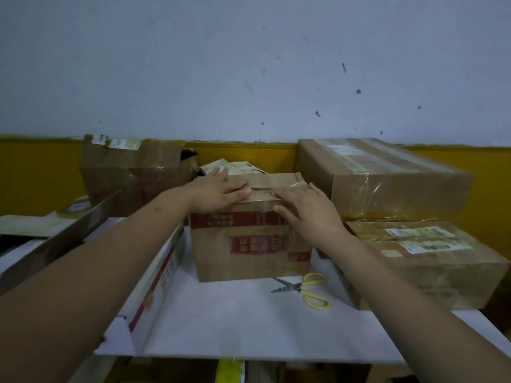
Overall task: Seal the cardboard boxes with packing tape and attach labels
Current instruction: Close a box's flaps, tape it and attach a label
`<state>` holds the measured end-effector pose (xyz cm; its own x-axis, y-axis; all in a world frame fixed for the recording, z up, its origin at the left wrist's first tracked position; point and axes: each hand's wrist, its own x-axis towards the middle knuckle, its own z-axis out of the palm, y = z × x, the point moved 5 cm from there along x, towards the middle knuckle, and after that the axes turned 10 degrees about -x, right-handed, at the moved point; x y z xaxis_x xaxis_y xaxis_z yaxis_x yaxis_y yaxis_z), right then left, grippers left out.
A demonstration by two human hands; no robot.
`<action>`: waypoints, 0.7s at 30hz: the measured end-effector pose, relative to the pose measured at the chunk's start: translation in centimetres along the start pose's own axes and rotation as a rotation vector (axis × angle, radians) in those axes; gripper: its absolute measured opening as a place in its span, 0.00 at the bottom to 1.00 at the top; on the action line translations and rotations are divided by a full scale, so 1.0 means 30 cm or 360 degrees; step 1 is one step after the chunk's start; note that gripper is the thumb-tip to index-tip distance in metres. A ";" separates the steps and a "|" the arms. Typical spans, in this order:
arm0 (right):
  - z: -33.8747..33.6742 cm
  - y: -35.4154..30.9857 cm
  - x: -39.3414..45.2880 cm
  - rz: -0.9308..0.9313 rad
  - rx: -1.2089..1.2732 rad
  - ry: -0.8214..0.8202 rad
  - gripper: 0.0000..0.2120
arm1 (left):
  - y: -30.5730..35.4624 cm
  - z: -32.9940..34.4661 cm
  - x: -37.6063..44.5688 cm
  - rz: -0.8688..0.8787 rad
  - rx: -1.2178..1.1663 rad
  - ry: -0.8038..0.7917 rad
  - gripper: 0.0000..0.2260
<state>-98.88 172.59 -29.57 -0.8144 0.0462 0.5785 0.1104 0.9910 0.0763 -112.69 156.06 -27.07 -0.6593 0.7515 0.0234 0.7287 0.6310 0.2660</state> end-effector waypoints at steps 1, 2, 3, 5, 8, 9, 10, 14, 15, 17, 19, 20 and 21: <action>-0.002 -0.001 0.000 0.0014 0.0021 0.0026 0.19 | -0.021 -0.001 -0.009 -0.0031 0.0042 0.0053 0.39; -0.005 -0.001 0.004 0.0034 0.0032 0.0054 0.18 | -0.033 0.001 -0.012 -0.0042 0.0064 0.0086 0.41; -0.009 0.000 0.010 0.0052 0.0026 0.0078 0.17 | -0.036 0.004 -0.010 -0.0044 0.0070 0.0080 0.44; -0.011 -0.004 0.020 0.0060 -0.0005 0.0088 0.16 | -0.040 0.013 0.000 -0.0065 0.0059 0.0020 0.49; -0.013 0.006 0.017 0.0060 0.0123 0.0031 0.17 | -0.044 0.005 -0.006 -0.0069 0.0006 -0.0030 0.50; -0.014 0.017 0.012 0.0083 0.0150 0.0039 0.18 | -0.045 0.003 -0.014 -0.0062 -0.0029 -0.0052 0.48; -0.012 0.033 0.004 0.0137 0.0129 0.0071 0.21 | -0.048 0.000 -0.022 -0.0059 -0.0079 -0.0063 0.46; 0.032 0.076 -0.055 0.0599 0.0519 0.0023 0.43 | -0.117 -0.003 -0.073 -0.0134 -0.0625 0.0191 0.54; 0.048 0.073 -0.069 0.0699 0.0707 0.0028 0.50 | -0.131 0.005 -0.094 -0.0123 -0.0900 0.0340 0.57; 0.084 0.065 -0.097 0.0920 0.0892 0.0060 0.55 | -0.179 0.066 -0.120 -0.0149 -0.1394 0.0622 0.57; 0.132 0.068 -0.115 0.1110 0.1019 0.0072 0.49 | -0.221 0.162 -0.133 -0.0262 -0.1738 0.0721 0.54; 0.161 0.072 -0.120 0.1164 0.1100 0.0052 0.44 | -0.229 0.207 -0.134 -0.0265 -0.1862 0.0704 0.50; 0.193 0.077 -0.124 0.1199 0.1188 -0.0008 0.40 | -0.232 0.243 -0.129 -0.0241 -0.1947 0.0663 0.44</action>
<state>-98.91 175.43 -36.24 -0.6840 0.6795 0.2654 0.2112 0.5327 -0.8195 -113.86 150.15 -36.05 -0.8880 0.4336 0.1530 0.1479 -0.0458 0.9879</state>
